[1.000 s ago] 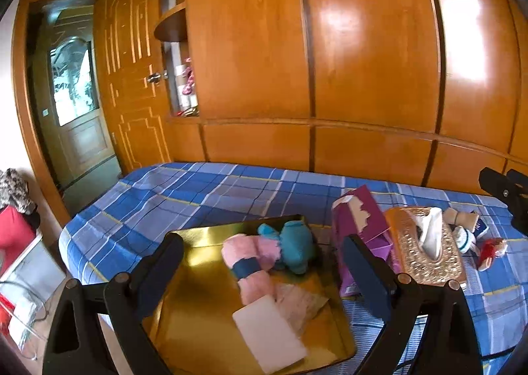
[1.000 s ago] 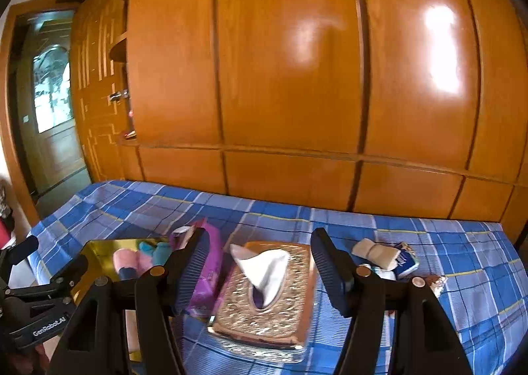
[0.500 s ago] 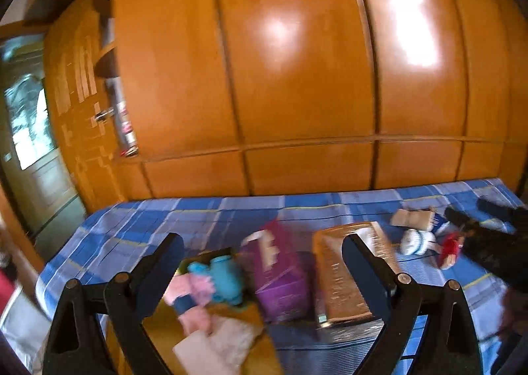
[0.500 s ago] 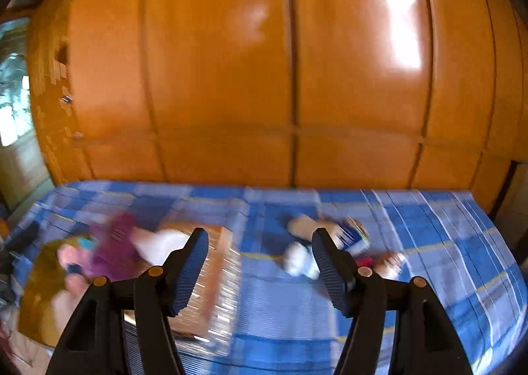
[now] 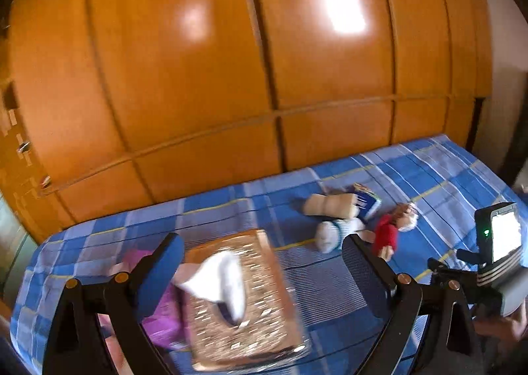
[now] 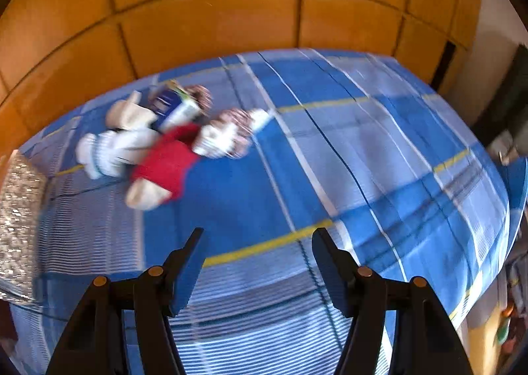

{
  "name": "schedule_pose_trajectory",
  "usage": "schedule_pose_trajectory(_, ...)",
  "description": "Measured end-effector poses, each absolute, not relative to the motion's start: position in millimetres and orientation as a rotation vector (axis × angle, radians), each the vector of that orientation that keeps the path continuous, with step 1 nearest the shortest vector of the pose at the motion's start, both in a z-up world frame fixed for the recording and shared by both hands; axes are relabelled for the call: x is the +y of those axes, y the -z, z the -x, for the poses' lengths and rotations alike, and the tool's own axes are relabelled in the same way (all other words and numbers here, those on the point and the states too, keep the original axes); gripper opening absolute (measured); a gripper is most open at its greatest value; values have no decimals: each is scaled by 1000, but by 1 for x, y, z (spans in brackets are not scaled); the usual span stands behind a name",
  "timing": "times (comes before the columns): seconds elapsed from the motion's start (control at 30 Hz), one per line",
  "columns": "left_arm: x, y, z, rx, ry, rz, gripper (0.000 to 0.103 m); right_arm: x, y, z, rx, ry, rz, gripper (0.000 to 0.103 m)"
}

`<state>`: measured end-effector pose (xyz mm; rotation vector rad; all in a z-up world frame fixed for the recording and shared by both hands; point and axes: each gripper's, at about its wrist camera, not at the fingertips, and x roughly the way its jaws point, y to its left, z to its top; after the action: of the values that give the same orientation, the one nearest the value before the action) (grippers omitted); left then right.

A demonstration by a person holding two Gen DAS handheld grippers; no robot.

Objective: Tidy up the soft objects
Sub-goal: 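Move both tools away from the tray back toward the items on the bed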

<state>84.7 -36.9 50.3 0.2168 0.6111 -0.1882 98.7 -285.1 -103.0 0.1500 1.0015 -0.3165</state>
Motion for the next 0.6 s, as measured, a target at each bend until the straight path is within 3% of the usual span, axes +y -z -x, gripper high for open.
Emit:
schedule_pose_trajectory(0.37,-82,-5,-161,909,279,-45,96,-286,127,-91,1024,297,-158,67)
schedule_pose_trajectory(0.6,-95,23,-215,1107,292,159,82,-282,129,-87,1005,272,-152,76)
